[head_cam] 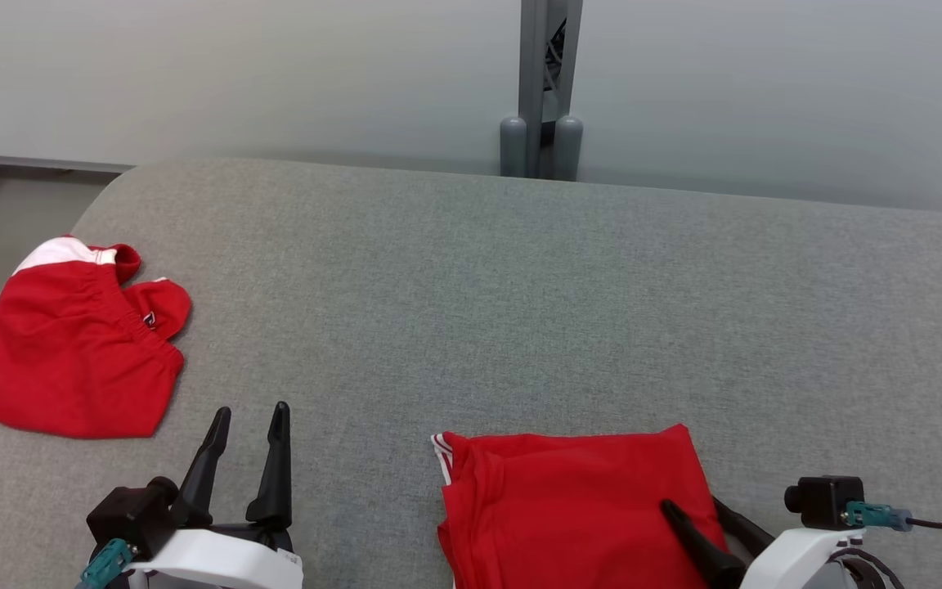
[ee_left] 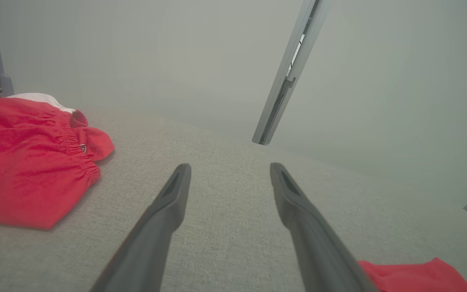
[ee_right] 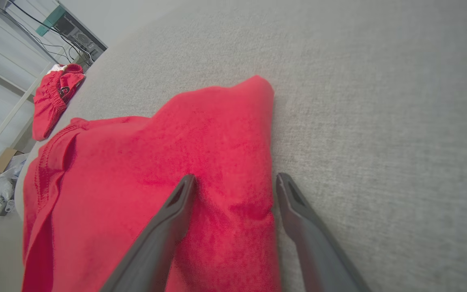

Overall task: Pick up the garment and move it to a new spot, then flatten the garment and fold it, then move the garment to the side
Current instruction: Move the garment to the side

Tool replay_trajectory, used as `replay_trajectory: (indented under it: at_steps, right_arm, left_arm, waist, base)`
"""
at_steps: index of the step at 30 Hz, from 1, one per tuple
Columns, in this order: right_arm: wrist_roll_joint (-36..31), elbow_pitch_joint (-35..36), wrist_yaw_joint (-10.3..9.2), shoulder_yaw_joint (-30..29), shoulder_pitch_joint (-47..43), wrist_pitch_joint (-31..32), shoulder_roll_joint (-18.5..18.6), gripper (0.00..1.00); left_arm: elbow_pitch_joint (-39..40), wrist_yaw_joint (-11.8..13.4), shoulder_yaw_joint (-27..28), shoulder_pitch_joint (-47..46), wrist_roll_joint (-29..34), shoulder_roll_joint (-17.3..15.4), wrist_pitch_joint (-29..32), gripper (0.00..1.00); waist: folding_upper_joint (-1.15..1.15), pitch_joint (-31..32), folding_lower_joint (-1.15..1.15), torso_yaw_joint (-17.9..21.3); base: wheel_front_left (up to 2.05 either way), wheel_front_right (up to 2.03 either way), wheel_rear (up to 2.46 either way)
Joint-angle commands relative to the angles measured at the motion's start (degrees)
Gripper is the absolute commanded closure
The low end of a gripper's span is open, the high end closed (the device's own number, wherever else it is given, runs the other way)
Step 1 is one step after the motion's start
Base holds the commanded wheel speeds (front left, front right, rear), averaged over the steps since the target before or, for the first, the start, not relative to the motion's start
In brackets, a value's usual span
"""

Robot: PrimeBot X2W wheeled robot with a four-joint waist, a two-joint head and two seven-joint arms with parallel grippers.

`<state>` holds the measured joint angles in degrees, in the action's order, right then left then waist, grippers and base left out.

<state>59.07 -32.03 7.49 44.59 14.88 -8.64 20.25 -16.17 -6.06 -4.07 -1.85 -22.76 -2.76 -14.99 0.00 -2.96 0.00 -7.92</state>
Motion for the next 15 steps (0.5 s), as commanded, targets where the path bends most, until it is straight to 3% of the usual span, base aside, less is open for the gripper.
replay_trajectory:
  at_steps: [1, 6, 8, 15]
  right_arm:
    - [0.9, -0.5, 0.01, 0.7, 0.7, 0.3, 0.1, 0.0]
    - [3.9, -1.8, 0.01, 4.8, 2.5, 0.6, -0.3, 0.0]
    - [4.6, -1.8, 0.01, 7.3, 3.8, 0.0, 0.0, 1.0]
    - [5.9, -2.1, 0.0, 11.2, 8.0, -3.1, 2.4, 1.0]
  left_arm:
    - [0.0, -0.3, 0.1, -0.8, -0.3, -0.3, -0.2, 0.0]
    - [0.2, -0.4, 0.4, -1.2, -0.2, -0.3, -0.2, 0.0]
    - [0.0, -0.4, 0.3, -1.2, 0.1, -0.3, -0.2, 0.0]
    - [0.3, -0.4, 0.0, -1.4, 0.9, -0.3, -0.2, 0.0]
  waist:
    - [0.0, -0.4, 0.0, -0.4]
    - [0.0, -1.1, 0.0, -0.9]
    - [0.0, -1.5, 0.0, -0.7]
    - [0.0, -2.3, 0.0, 1.1]
  base:
    - [0.0, 0.0, 0.0]
    - [0.0, 0.0, 0.0]
    - [0.0, 0.0, 0.0]
    - [0.0, 0.0, 0.0]
